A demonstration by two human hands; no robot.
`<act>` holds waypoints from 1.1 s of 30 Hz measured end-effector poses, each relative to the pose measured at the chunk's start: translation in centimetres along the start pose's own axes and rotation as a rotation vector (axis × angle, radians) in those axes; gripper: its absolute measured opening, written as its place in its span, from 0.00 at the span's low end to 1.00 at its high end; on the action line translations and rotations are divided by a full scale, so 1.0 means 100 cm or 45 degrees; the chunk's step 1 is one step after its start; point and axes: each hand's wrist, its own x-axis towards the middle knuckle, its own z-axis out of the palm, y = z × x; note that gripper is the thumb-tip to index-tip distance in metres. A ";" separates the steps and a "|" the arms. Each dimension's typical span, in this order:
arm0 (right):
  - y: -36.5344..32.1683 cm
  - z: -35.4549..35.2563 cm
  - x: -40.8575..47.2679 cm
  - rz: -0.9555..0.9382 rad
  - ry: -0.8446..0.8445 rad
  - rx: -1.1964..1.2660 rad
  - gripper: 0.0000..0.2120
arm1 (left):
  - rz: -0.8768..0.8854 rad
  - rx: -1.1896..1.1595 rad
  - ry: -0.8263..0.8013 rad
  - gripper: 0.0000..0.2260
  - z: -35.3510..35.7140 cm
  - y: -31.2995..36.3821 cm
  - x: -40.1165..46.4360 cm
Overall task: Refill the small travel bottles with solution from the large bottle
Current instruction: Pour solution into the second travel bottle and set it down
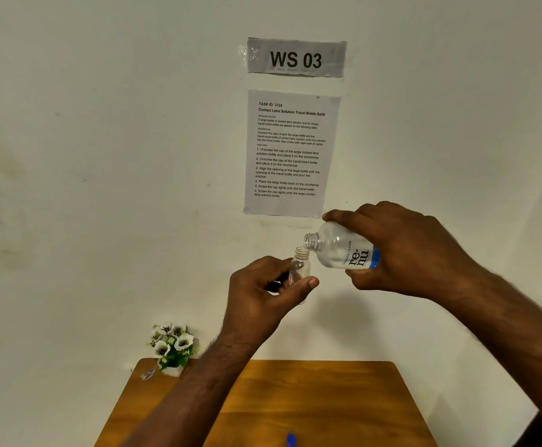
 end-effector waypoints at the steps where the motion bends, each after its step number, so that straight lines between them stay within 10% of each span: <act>1: 0.000 0.000 0.001 -0.003 -0.002 0.002 0.40 | -0.002 -0.002 -0.002 0.16 0.000 0.000 0.000; 33: 0.003 -0.008 0.004 -0.048 -0.053 -0.114 0.41 | -0.042 -0.017 -0.002 0.15 0.004 -0.001 -0.003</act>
